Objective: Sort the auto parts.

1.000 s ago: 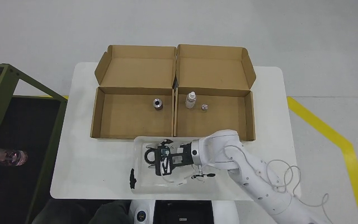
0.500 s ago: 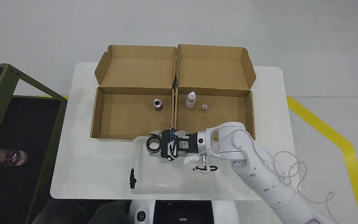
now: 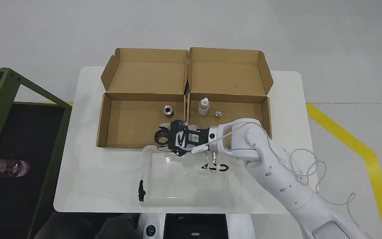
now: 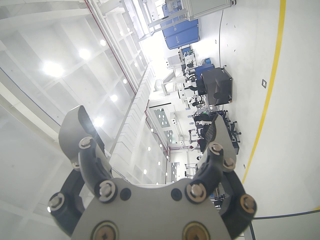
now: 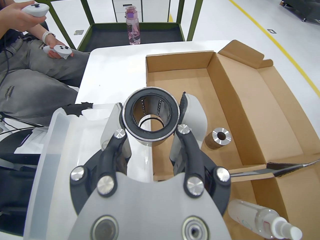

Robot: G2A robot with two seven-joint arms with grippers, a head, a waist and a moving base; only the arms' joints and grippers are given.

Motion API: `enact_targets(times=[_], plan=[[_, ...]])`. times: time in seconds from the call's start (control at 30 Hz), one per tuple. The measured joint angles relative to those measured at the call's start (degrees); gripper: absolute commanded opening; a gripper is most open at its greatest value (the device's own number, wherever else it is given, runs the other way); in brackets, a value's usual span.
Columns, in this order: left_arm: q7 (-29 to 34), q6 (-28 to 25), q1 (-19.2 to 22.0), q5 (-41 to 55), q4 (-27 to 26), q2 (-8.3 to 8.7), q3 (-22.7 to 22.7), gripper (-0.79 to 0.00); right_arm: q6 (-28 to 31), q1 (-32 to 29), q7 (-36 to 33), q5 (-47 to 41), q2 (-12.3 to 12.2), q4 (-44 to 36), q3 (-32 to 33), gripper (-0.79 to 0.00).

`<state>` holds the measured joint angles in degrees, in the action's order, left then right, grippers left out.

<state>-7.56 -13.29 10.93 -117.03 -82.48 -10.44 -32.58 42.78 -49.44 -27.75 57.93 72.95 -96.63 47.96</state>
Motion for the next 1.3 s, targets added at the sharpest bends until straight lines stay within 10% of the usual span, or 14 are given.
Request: enact_targets(times=[1.3], plan=[[0.0, 0.0, 0.0, 0.0, 0.0, 0.0, 0.0, 0.0, -8.83, 10.64, 2.75, 9.45, 5.87, 20.4, -10.25, -0.785]])
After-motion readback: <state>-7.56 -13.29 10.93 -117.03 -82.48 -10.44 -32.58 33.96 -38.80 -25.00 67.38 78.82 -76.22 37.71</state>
